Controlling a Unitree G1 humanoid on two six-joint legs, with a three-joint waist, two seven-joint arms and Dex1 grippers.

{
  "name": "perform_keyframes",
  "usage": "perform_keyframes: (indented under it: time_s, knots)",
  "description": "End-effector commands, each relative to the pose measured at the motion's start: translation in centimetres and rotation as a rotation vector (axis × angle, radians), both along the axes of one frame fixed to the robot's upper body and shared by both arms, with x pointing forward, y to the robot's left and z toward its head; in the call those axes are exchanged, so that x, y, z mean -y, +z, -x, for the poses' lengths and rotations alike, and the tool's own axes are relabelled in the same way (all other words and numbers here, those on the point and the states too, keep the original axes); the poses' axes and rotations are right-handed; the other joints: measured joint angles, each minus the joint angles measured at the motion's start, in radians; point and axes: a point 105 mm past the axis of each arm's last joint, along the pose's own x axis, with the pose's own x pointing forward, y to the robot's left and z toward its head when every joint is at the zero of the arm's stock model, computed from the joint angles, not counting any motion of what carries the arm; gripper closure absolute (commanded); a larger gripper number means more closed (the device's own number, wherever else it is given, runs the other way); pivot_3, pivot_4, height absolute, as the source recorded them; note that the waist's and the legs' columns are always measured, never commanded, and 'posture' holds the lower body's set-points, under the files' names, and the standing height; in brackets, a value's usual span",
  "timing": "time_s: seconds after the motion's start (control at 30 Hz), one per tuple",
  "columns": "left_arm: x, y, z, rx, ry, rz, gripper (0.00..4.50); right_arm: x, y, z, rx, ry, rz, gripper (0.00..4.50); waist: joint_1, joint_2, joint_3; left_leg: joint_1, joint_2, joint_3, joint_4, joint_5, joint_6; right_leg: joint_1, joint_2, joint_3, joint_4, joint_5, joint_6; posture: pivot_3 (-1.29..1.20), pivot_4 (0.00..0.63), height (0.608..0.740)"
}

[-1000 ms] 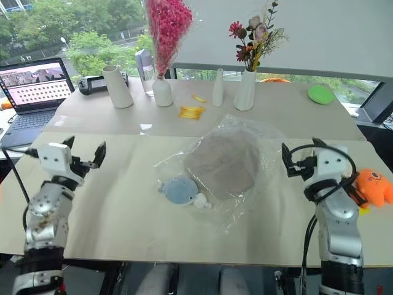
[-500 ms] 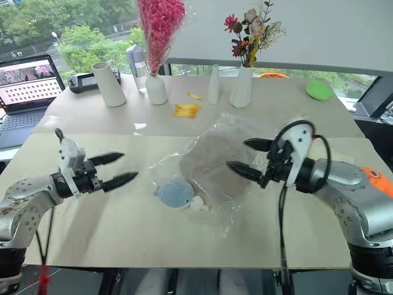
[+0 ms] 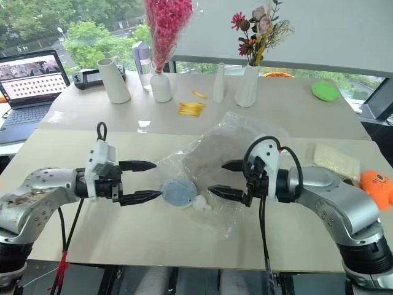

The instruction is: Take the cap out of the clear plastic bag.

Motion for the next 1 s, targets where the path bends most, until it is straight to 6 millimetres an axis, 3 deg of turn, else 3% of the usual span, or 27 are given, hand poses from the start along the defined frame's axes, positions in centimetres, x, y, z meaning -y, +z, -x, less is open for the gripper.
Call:
perform_keyframes:
  time_s: [0.03, 0.27, 0.47, 0.53, 0.63, 0.73, 0.9, 1.0]
  knots:
    - [0.5, 0.0, -0.4, 0.041, -0.043, -0.017, 0.0, 0.5, 0.6, 1.0, 0.031, 0.016, 0.019, 0.05, -0.005, 0.0, 0.0, 0.0, 0.001, 0.0, 0.0, 0.0, 0.0, 0.0, 0.002, 0.0, 0.0, 0.0, 0.0, 0.0, 0.15, 0.74]
    - [2.8, -2.7, -1.1, 0.045, -0.129, -0.058, 0.0, 2.6, 0.4, 2.2, 0.017, -0.007, 0.054, 0.05, -0.005, 0.0, 0.0, 0.0, 0.003, 0.0, 0.006, 0.0, 0.0, 0.001, 0.003, 0.001, 0.001, -0.002, 0.005, 0.0, 0.15, 0.74]
    - [3.8, -5.4, -2.2, 0.063, -0.131, -0.116, 0.0, 4.1, 2.0, 3.5, 0.068, 0.04, 0.112, 0.05, -0.004, 0.0, 0.0, 0.0, 0.003, 0.0, 0.007, 0.0, 0.001, 0.002, 0.004, 0.002, 0.001, 0.0, 0.004, 0.0, 0.15, 0.74]
    - [3.5, -7.2, -3.4, 0.105, -0.072, -0.227, 0.52, 4.4, 2.6, 3.6, 0.09, 0.036, 0.122, 0.0, -0.004, 0.0, 0.0, 0.001, 0.003, 0.0, 0.007, 0.0, 0.001, 0.002, 0.004, 0.002, 0.002, 0.0, 0.004, 0.0, 0.15, 0.74]
    - [3.6, -8.3, -3.7, 0.112, -0.061, -0.265, 1.39, 4.4, 3.2, 3.5, 0.11, 0.027, 0.126, 0.0, -0.004, 0.0, 0.0, 0.001, 0.003, 0.0, 0.007, 0.001, 0.001, 0.002, 0.004, 0.002, 0.002, 0.0, 0.005, 0.0, 0.15, 0.74]
    - [3.6, -8.5, -3.9, 0.13, -0.056, -0.274, 2.46, 4.1, 3.4, 3.4, 0.114, 0.028, 0.126, 0.0, -0.003, 0.0, 0.0, 0.001, 0.003, 0.0, 0.008, 0.001, 0.001, 0.003, 0.004, 0.002, 0.002, 0.001, 0.006, 0.0, 0.15, 0.74]
    - [3.6, -8.0, -4.1, 0.13, -0.053, -0.257, 3.73, 3.3, 3.6, 3.7, 0.105, 0.07, 0.131, 0.0, -0.003, 0.001, -0.001, 0.003, 0.003, 0.0, 0.008, 0.001, 0.001, 0.005, 0.004, 0.002, 0.002, 0.002, 0.005, 0.0, 0.15, 0.74]
    - [3.2, -7.2, -4.9, 0.15, -0.001, -0.232, 4.23, 2.9, 4.1, 4.0, 0.101, 0.096, 0.122, 0.0, -0.003, 0.001, -0.001, 0.005, 0.003, 0.0, 0.008, 0.001, 0.001, 0.007, 0.004, 0.002, 0.002, 0.001, 0.001, 0.0, 0.15, 0.74]
